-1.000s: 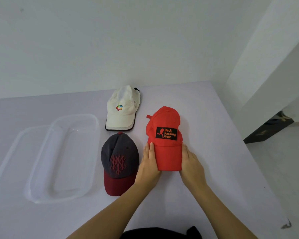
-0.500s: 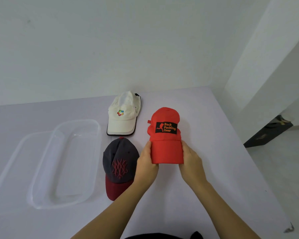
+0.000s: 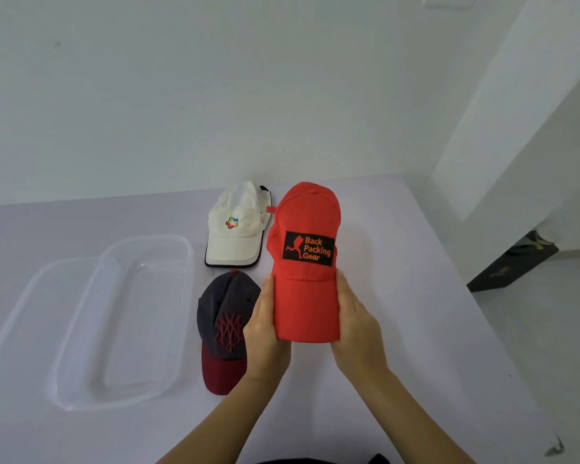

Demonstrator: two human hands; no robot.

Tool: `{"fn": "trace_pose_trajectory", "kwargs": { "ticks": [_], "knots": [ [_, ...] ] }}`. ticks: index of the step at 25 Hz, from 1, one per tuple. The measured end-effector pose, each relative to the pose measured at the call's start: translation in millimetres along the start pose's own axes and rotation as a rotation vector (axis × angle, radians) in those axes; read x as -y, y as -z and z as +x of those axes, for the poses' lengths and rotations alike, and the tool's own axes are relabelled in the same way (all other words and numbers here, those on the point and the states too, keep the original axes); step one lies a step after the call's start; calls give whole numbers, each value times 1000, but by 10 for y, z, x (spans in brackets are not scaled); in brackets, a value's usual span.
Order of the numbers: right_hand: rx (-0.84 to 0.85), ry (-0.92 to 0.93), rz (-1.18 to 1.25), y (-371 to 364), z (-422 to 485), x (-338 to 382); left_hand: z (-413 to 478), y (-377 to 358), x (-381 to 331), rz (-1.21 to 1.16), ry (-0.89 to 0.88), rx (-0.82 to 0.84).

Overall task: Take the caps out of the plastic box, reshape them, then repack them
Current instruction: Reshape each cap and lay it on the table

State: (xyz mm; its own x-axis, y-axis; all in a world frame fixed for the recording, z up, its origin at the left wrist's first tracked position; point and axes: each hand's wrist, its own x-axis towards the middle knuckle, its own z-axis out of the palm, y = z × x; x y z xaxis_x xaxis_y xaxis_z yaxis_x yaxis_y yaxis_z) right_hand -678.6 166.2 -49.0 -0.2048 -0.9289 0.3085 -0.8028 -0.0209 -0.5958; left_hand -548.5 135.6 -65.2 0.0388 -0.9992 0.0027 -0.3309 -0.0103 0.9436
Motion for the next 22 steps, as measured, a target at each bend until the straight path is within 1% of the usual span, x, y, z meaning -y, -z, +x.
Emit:
{"fn": "trace_pose_trajectory", "kwargs": {
  "ticks": [1, 3, 5, 6, 8, 10, 11, 12, 14, 15, 16, 18, 19, 21, 22],
  "knots": [
    [16, -74, 125, 14, 1, 77, -32, -31, -40, -121, 55, -32],
    [38, -174, 308, 30, 29, 204, -105, -95, -86, -256, 104, -70],
    [32, -165, 334, 30, 71, 259, -132, -101, -123, -275, 103, -85],
    [35, -141, 304, 38, 90, 259, -116, -78, -134, -265, 101, -85],
    [53, -94, 226, 45, 123, 167, -38, -19, -110, -181, 41, -70],
    [152, -64, 185, 106, 188, 46, 49, 68, -71, 14, -68, -56],
    [229, -100, 244, 141, 219, -8, 81, 106, -26, 105, -132, -58],
    [293, -210, 428, 180, 244, -50, 103, 136, 9, 153, -173, -51],
    [278, -569, 991, 256, 292, -97, 103, 177, -1, 104, -157, -11],
    [270, -738, 1203, 291, 315, -103, 92, 182, 17, 75, -160, 22],
    [290, -830, 1335, 289, 340, -128, 66, 189, 27, 111, -200, 56],
    [289, -911, 1428, 272, 354, -172, 24, 187, 130, 270, -373, 135],
    [260, -931, 1458, 258, 370, -204, 30, 192, 197, 308, -436, 198],
    [197, -966, 1445, 251, 379, -257, 56, 236, 264, 321, -454, 311],
    [196, -954, 1419, 268, 373, -296, 86, 280, 241, 279, -409, 310]
  ]
}}
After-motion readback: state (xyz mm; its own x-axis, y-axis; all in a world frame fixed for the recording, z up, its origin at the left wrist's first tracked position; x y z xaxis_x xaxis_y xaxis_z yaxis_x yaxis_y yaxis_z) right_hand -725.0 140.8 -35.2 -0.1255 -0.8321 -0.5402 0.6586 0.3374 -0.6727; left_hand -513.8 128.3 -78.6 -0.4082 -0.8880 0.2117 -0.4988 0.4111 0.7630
